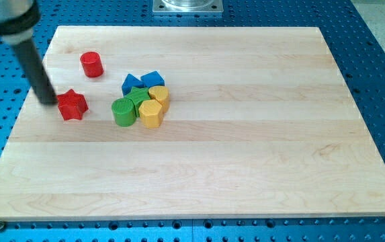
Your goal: Move the red star into the green circle
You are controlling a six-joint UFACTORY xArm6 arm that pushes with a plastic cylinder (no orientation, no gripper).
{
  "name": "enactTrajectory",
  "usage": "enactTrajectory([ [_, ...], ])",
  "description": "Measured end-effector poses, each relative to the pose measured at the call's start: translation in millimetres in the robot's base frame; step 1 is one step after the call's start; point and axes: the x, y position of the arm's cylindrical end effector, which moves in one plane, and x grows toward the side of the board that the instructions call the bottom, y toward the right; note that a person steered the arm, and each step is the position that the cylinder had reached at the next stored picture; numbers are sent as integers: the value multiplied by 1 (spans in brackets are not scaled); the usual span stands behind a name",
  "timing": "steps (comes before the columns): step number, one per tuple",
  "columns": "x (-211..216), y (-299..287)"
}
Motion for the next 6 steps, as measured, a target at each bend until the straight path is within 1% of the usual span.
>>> enactTrajectory([
  [1,24,35],
  [2,-1,17],
  [3,-26,29],
  [4,-34,56],
  [5,-88,41],
  [6,-82,69],
])
